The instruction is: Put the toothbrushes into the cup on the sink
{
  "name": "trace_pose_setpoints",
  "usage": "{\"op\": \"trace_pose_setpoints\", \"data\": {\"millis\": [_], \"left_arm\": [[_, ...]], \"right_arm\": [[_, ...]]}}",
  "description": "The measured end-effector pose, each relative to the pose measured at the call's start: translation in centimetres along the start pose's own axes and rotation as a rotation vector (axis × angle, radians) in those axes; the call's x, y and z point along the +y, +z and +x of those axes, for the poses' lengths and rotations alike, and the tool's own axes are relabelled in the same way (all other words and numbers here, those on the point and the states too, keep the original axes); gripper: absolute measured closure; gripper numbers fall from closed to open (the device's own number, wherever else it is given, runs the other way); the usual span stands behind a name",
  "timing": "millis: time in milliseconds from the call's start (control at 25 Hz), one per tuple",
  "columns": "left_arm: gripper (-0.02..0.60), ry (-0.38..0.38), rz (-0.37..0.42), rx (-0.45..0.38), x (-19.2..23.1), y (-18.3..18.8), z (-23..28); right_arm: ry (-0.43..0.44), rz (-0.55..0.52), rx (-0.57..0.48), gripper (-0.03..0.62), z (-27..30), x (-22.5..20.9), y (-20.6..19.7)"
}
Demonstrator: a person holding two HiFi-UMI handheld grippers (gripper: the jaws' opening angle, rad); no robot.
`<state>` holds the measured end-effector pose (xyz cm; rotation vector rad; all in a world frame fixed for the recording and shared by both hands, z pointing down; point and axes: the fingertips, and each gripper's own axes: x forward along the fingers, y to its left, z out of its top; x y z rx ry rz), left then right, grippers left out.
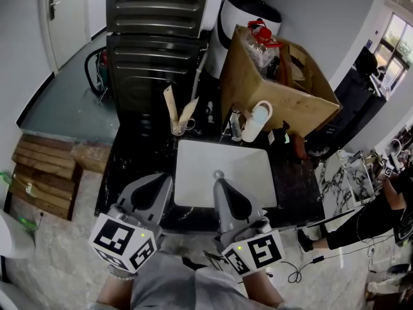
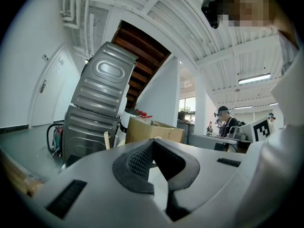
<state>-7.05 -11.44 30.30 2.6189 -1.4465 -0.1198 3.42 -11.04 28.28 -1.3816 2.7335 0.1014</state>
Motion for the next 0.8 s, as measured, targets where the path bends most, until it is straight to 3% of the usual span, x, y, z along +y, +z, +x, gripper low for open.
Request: {"op": "trace_pose_setpoints", "data": {"millis": [800], "left_arm": [[0.577, 0.009, -0.039, -0.006, 1.3, -0.3, -1.2]], "right_arm": [[0.011, 0.008, 0.031, 0.595, 0.5, 1.4, -0.7]]}}
